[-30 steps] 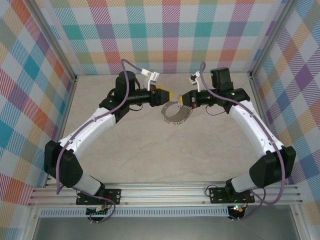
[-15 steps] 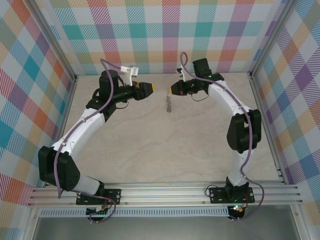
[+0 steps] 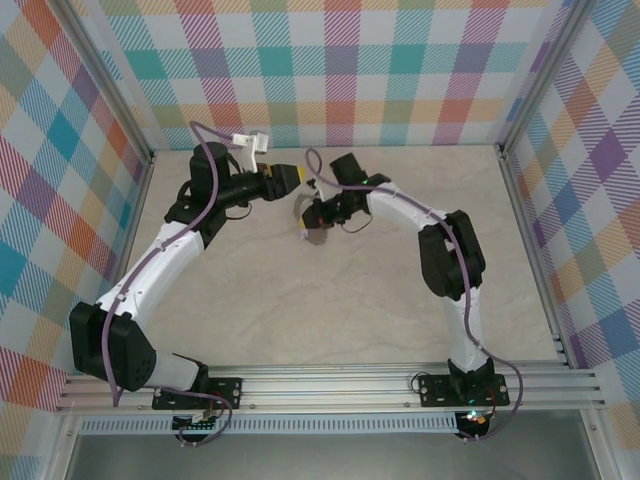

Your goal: Put the keys on the keyring

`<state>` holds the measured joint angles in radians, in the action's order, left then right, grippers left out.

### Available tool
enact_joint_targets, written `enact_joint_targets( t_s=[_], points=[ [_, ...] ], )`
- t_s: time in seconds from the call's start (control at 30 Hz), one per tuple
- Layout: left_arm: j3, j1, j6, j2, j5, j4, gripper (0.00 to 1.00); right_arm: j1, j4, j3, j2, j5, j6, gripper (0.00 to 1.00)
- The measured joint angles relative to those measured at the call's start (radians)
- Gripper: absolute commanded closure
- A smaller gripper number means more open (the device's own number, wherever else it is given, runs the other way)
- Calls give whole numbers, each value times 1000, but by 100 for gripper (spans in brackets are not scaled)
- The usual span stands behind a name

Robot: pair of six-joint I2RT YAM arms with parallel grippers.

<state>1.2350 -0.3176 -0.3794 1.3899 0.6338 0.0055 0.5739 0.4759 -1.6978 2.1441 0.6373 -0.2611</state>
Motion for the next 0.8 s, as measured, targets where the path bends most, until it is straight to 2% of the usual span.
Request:
enact_joint_targets(
  t_s=[0.23,0.47,0.5,0.67,0.73,0.77,0.8],
  points=[
    [-47,0,-40,-34,-8,0,44,61,-156,220,0,-57,-180,100],
    [-68,0,-61,-59,-24,0,43,108,-271,286,0,-92,-284,100],
    [-68,0,-63,-62,-26,0,42,116,-282,296,0,-97,-291,98],
    [-72,0,-72,-70,-26,0,37,154,-333,404,-84,-104,-322,41],
    [-83,0,-74,-76,-26,-1,31,162,-335,467,-164,-114,-325,14],
    [-90,0,-76,-80,-27,-2,28,164,-332,503,-220,-121,-325,5],
    [-97,0,-77,-85,-31,-3,19,163,-327,531,-273,-130,-324,0]
  ],
)
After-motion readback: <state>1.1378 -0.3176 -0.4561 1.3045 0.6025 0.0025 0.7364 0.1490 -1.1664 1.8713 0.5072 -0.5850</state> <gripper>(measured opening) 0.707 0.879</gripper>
